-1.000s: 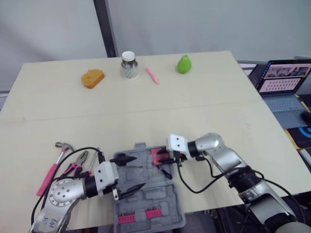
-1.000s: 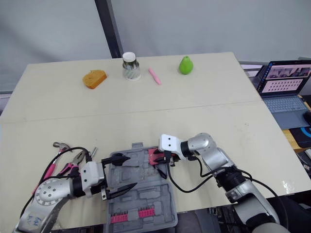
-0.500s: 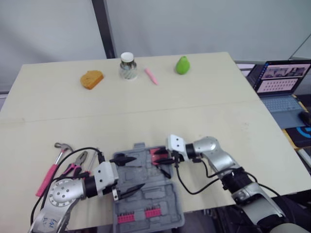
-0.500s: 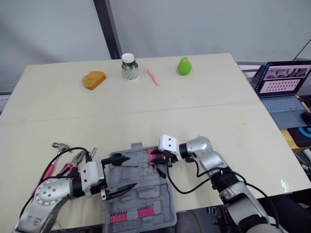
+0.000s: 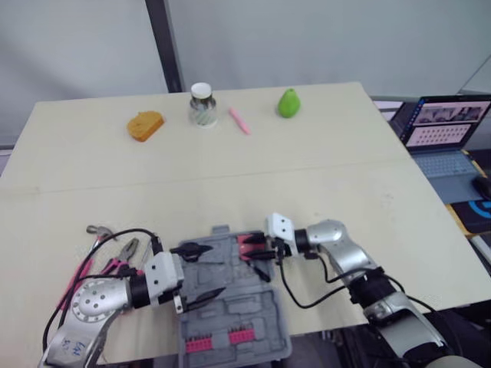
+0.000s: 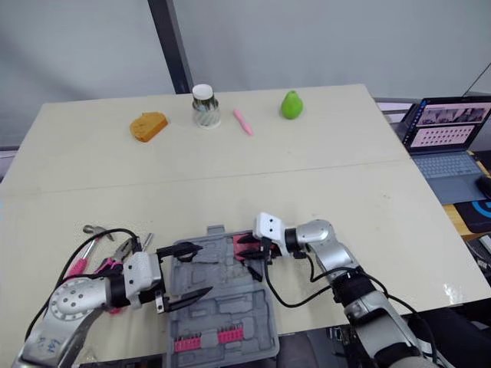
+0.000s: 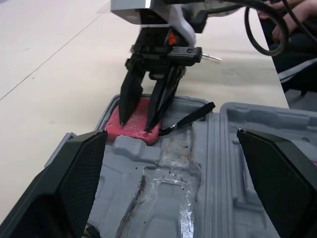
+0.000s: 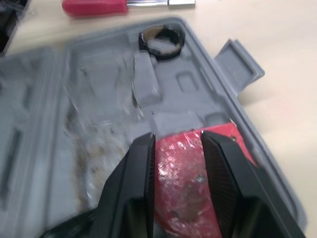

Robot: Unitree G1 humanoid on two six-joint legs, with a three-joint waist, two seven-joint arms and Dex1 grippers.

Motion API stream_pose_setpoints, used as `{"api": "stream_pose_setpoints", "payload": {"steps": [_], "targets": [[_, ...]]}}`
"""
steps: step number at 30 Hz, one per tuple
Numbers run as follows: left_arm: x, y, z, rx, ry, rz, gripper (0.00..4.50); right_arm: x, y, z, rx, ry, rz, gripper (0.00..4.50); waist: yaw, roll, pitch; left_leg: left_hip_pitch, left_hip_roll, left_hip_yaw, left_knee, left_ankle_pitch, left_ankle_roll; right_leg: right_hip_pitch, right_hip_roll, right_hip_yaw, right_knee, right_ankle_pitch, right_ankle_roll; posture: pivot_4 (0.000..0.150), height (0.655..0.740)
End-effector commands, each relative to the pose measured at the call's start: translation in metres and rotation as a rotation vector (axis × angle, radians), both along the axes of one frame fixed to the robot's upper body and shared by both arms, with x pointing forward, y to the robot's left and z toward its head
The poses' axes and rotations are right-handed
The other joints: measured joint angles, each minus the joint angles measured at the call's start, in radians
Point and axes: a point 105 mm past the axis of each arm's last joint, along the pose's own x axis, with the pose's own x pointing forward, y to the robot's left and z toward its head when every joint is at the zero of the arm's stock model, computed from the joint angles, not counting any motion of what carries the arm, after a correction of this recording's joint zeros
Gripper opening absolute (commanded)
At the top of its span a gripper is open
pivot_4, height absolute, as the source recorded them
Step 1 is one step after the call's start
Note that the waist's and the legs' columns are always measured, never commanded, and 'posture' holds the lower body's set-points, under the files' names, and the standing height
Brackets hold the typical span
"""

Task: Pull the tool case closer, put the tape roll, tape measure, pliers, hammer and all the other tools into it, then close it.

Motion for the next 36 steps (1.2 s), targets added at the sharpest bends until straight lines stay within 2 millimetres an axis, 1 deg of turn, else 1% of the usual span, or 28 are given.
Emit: {"api": "stream_pose_setpoints", "payload": {"steps": [1, 3, 4, 5, 6, 7, 8, 9, 11, 12, 13, 15, 19, 22, 26, 29, 32, 33, 34, 36], "targets": [[0.011, 0.013, 0.020, -0.054, -0.013, 0.082, 4.50, 0.000, -0.029, 0.057, 0.148, -0.027, -0.096, 1.55, 0.005, 0.002, 0.001, -0.001, 0.000, 0.000, 0.000, 0.000, 0.000, -0.001, 0.000, 0.000, 0.000, 0.000, 0.000, 0.150, 0.7400], [0.020, 0.034, 0.024, -0.048, 0.005, 0.166, 4.50, -0.006, -0.061, 0.073, 0.152, -0.026, -0.196, 1.55, 0.020, 0.003, 0.002, -0.001, -0.001, -0.001, 0.000, -0.001, 0.001, -0.001, -0.001, 0.000, -0.001, 0.000, 0.000, 0.150, 0.7400], [0.022, 0.041, 0.025, -0.044, 0.012, 0.193, 4.50, -0.009, -0.072, 0.075, 0.142, -0.023, -0.231, 1.55, 0.026, 0.003, 0.002, -0.001, -0.001, -0.001, 0.000, -0.002, 0.002, -0.001, -0.001, 0.000, -0.002, 0.000, 0.000, 0.150, 0.7400], [0.026, 0.054, 0.026, -0.029, 0.016, 0.236, 4.50, -0.014, -0.087, 0.074, 0.111, -0.019, -0.276, 1.55, 0.027, 0.002, 0.001, -0.001, -0.001, -0.001, 0.000, -0.003, 0.001, 0.000, 0.000, -0.001, -0.003, 0.000, 0.000, 0.150, 0.7400], [0.028, 0.074, 0.025, -0.011, 0.032, 0.295, 4.50, -0.019, -0.108, 0.069, 0.074, -0.002, -0.344, 1.79, 0.029, 0.002, 0.001, -0.001, -0.001, -0.001, 0.000, -0.003, 0.001, 0.000, 0.000, -0.002, -0.003, 0.000, 0.000, 0.150, 0.7400], [0.030, 0.094, 0.025, 0.004, 0.039, 0.353, 4.50, -0.025, -0.127, 0.066, 0.045, 0.018, -0.409, 2.07, 0.032, 0.002, 0.001, -0.001, -0.001, 0.000, -0.001, -0.004, 0.002, 0.001, 0.000, -0.002, -0.005, 0.000, 0.000, 0.150, 0.7400], [0.030, 0.108, 0.026, 0.012, 0.043, 0.390, 4.50, -0.030, -0.139, 0.065, 0.026, 0.031, -0.451, 2.42, 0.031, 0.002, 0.001, -0.001, -0.001, 0.000, -0.002, -0.004, 0.001, 0.001, 0.000, -0.004, -0.007, 0.000, 0.000, 0.150, 0.7400], [0.029, 0.125, 0.027, 0.035, 0.048, 0.430, 4.50, -0.036, -0.160, 0.058, -0.012, 0.052, -0.521, 2.81, 0.031, 0.002, 0.001, -0.001, 0.000, 0.001, -0.003, -0.005, 0.001, 0.001, 0.000, -0.006, -0.009, 0.000, 0.000, 0.150, 0.7400], [0.027, 0.154, 0.029, 0.075, 0.066, 0.492, 4.50, -0.047, -0.197, 0.052, -0.030, 0.108, -0.645, 3.83, 0.026, 0.002, 0.001, -0.002, -0.001, 0.004, -0.004, -0.005, 0.002, 0.000, -0.001, -0.009, -0.010, 0.000, 0.000, 0.150, 0.7400], [0.025, 0.162, 0.030, 0.085, 0.073, 0.509, 4.50, -0.051, -0.207, 0.051, -0.032, 0.125, -0.681, 4.37, 0.025, 0.002, 0.001, -0.001, 0.000, 0.005, -0.004, -0.006, 0.002, 0.000, -0.001, -0.010, -0.011, 0.000, 0.000, 0.150, 0.7400], [0.024, 0.171, 0.030, 0.094, 0.081, 0.526, 4.50, -0.054, -0.218, 0.050, -0.037, 0.131, -0.720, 4.44, 0.023, 0.002, 0.001, -0.001, 0.000, 0.007, -0.003, -0.006, 0.002, 0.000, -0.001, -0.010, -0.011, 0.000, 0.000, 0.150, 0.7400], [0.021, 0.193, 0.031, 0.121, 0.094, 0.576, 4.50, -0.060, -0.243, 0.048, -0.067, 0.122, -0.813, 4.44, 0.020, 0.002, 0.001, 0.001, 0.000, 0.010, -0.003, -0.006, 0.002, 0.001, -0.002, -0.010, -0.012, 0.001, 0.001, 0.150, 0.7400], [0.015, 0.221, 0.029, 0.145, 0.109, 0.652, 4.50, -0.063, -0.277, 0.047, -0.096, 0.065, -0.961, 4.44, 0.021, 0.002, 0.001, 0.002, 0.001, 0.010, -0.003, -0.006, 0.002, 0.001, -0.001, -0.010, -0.012, 0.001, 0.000, 0.150, 0.7400], [0.011, 0.230, 0.024, 0.157, 0.114, 0.680, 4.50, -0.065, -0.291, 0.039, -0.103, 0.060, -1.020, 4.44, 0.022, 0.002, 0.001, 0.002, 0.001, 0.010, -0.003, -0.006, 0.001, 0.000, -0.001, -0.010, -0.012, 0.001, 0.000, 0.150, 0.7400], [0.010, 0.233, 0.022, 0.166, 0.104, 0.688, 4.50, -0.063, -0.298, 0.034, -0.073, 0.048, -1.062, 4.44, 0.023, 0.001, 0.001, 0.001, 0.001, 0.011, -0.003, -0.006, 0.001, 0.000, -0.001, -0.010, -0.012, 0.001, 0.000, 0.150, 0.7400], [0.010, 0.233, 0.020, 0.168, 0.104, 0.690, 4.50, -0.060, -0.299, 0.035, -0.052, 0.033, -1.071, 4.44, 0.023, 0.002, 0.001, 0.001, 0.001, 0.011, -0.003, -0.006, 0.001, 0.000, -0.002, -0.010, -0.012, 0.001, 0.000, 0.150, 0.7400], [0.012, 0.229, 0.018, 0.168, 0.099, 0.683, 4.50, -0.057, -0.294, 0.035, -0.053, 0.021, -1.047, 4.44, 0.021, 0.002, 0.002, 0.002, 0.001, 0.012, -0.003, -0.006, 0.001, 0.000, -0.002, -0.010, -0.011, 0.001, 0.000, 0.150, 0.7400], [0.013, 0.228, 0.018, 0.166, 0.097, 0.681, 4.50, -0.056, -0.293, 0.035, -0.052, 0.019, -1.045, 4.44, 0.016, 0.004, 0.002, 0.001, 0.001, 0.010, -0.004, -0.006, 0.001, 0.002, -0.002, -0.011, -0.011, 0.002, 0.000, 0.150, 0.7400], [0.014, 0.227, 0.018, 0.163, 0.095, 0.680, 4.50, -0.055, -0.293, 0.035, -0.049, 0.017, -1.044, 4.44, 0.009, 0.005, 0.003, -0.001, -0.002, 0.001, -0.007, -0.004, 0.002, 0.010, -0.006, -0.022, -0.017, 0.002, 0.002, 0.150, 0.7400], [0.014, 0.225, 0.018, 0.160, 0.094, 0.679, 4.50, -0.054, -0.292, 0.037, -0.039, 0.011, -1.052, 4.44, -0.004, 0.005, 0.002, 0.002, -0.015, -0.028, -0.025, 0.005, 0.009, 0.034, -0.022, -0.058, -0.026, 0.004, 0.004, 0.150, 0.7400]]}}
